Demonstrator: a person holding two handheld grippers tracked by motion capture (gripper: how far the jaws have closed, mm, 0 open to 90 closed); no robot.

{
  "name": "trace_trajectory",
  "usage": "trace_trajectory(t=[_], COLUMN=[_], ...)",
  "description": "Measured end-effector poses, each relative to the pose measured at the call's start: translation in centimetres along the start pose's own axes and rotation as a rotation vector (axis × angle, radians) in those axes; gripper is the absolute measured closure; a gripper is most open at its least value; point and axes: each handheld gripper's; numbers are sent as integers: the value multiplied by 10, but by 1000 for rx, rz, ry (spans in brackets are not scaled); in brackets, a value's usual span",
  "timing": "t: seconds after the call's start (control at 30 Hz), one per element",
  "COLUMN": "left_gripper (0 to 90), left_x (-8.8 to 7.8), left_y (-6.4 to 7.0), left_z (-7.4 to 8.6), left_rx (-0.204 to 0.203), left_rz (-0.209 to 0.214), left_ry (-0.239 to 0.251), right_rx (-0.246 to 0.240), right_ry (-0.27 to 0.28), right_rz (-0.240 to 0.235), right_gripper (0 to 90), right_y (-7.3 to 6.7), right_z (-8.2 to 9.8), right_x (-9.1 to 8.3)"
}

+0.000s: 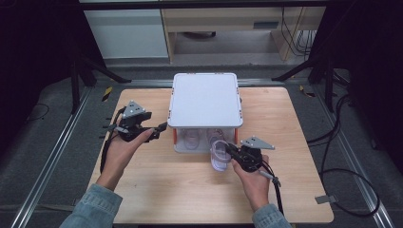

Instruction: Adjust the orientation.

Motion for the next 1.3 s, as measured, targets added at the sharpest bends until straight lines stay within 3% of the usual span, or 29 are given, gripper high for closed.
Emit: trace_trajectory(t=[0.1,0.13,0.37,0.47,0.6,1.03,1.3], left_gripper=[425,470,656,696,763,825,831], left_x=[2,4,18,22,32,54,65], left_y=[8,12,27,30,37,48,49], left_z=[-7,-11,-21,-22,-25,-23,-20], left_rx=[-19,-48,-28,-30,-1,19,15], left_rz=[30,66,78,84,67,41,30], left_ry=[12,18,13,9,-8,-32,-47], right_rx=[26,34,63,77,108,159,156], right_ry=[19,31,62,74,89,96,82], right_rz=[17,31,53,56,65,97,133], right_gripper=[837,838,838,838,838,838,837], right_y=[-1,-2,-7,-7,-6,-1,3], right_z=[1,1,-1,0,2,9,13], right_x=[5,8,18,21,25,43,52])
Point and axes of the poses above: each handheld gripper's, and its own axes: x roughly forward along the jaws, z roughly out of its underside, y roughly to its right, and after that the axes turned 14 degrees about -x, right-handed
